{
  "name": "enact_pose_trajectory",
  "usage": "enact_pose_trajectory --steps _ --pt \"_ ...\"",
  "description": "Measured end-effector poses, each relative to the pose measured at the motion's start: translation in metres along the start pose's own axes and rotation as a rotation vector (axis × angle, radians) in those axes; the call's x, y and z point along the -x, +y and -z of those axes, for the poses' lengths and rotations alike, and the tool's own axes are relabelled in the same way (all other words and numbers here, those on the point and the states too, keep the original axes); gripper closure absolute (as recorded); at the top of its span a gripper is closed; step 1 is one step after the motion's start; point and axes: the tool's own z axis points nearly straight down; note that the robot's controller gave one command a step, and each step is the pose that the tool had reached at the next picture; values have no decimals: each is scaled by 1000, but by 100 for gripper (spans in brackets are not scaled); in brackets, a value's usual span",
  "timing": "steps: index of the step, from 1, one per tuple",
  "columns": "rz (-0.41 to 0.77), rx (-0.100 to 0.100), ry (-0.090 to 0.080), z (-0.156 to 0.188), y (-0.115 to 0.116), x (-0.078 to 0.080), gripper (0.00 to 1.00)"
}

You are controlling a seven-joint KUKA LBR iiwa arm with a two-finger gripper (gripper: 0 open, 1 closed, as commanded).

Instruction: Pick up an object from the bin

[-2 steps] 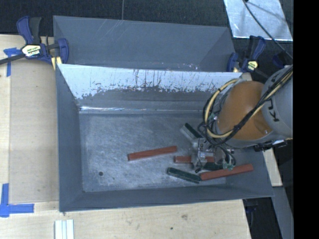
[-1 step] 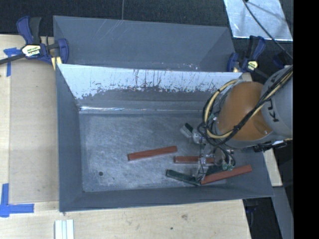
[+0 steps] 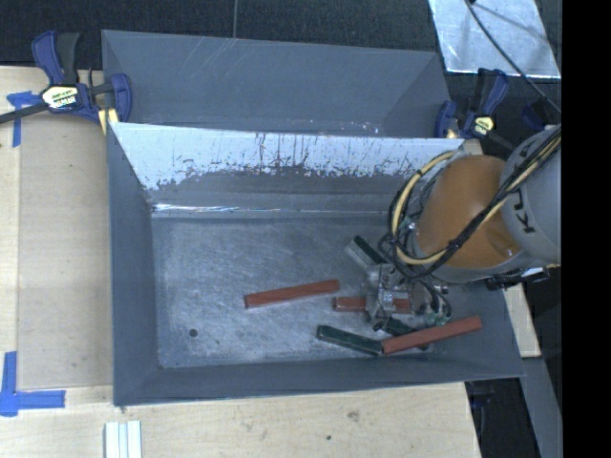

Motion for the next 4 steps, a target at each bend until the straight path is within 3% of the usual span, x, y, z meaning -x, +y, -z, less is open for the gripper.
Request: enact_pose_trajectory --steps 1,2,3,4 --pt "25 -1 -1 61 -11 -18 100" --pt "27 0 4 57 -10 -19 0" --pt "57 0 10 -5 1 -19 0" --pt "57 0 -4 0 1 -16 100"
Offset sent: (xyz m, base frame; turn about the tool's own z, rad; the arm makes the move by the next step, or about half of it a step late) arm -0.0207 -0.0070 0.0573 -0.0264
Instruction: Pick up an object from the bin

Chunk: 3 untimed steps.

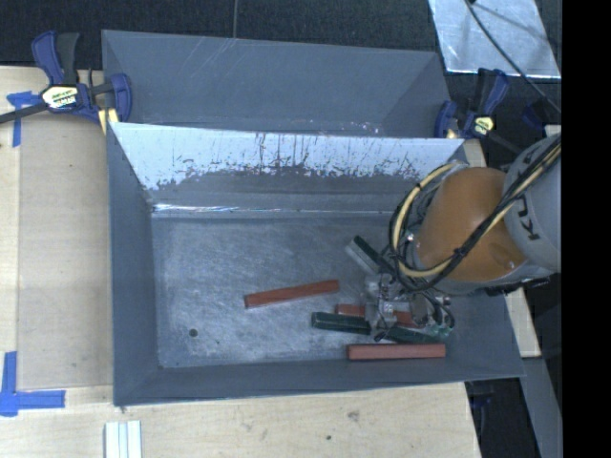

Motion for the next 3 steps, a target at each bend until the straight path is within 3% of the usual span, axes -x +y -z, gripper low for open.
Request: enact_pose_trajectory --steps 1,2,3 --pt "0 0 2 -1 0 0 0" --pt "2 0 5 1 0 -1 100" --pt "21 0 4 26 6 -11 100"
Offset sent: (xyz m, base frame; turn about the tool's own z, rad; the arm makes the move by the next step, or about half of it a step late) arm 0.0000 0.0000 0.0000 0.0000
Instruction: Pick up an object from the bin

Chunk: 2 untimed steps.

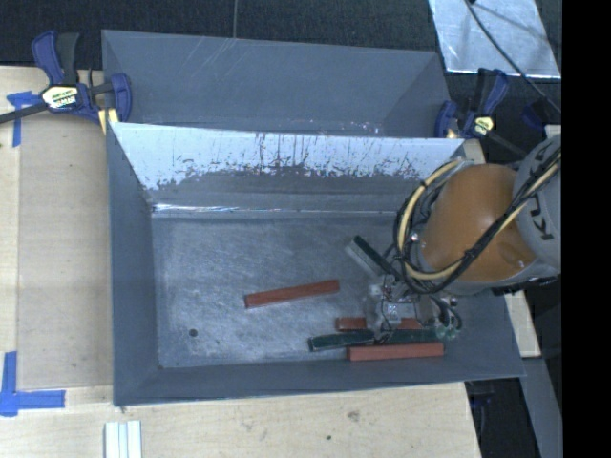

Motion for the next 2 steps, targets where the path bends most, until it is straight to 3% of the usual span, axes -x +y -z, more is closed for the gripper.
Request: enact_pose_trajectory --steps 1,2 --pt "1 0 2 -2 0 0 0" --pt "37 2 2 -29 52 -3 0"
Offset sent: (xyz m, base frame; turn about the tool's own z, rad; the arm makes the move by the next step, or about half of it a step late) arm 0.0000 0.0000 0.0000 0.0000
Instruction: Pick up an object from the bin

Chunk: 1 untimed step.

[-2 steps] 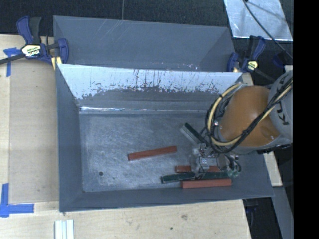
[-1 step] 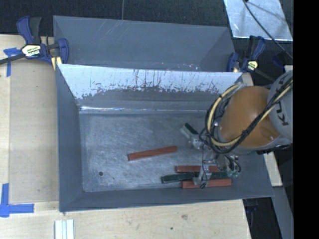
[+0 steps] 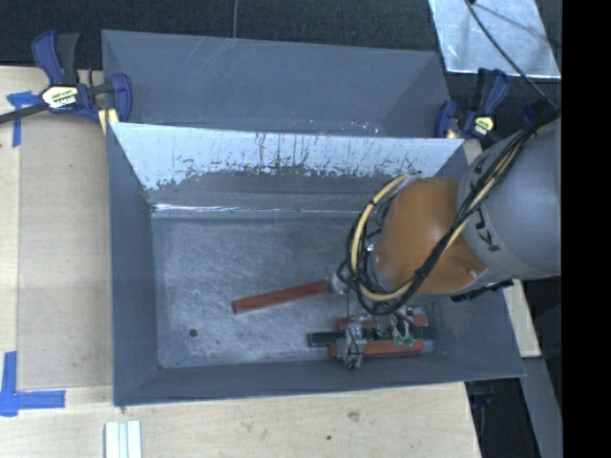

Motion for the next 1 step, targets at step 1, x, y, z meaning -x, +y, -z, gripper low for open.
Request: enact_pose_trajectory --steps 1 --pt "-2 -1 1 3 -2 0 100"
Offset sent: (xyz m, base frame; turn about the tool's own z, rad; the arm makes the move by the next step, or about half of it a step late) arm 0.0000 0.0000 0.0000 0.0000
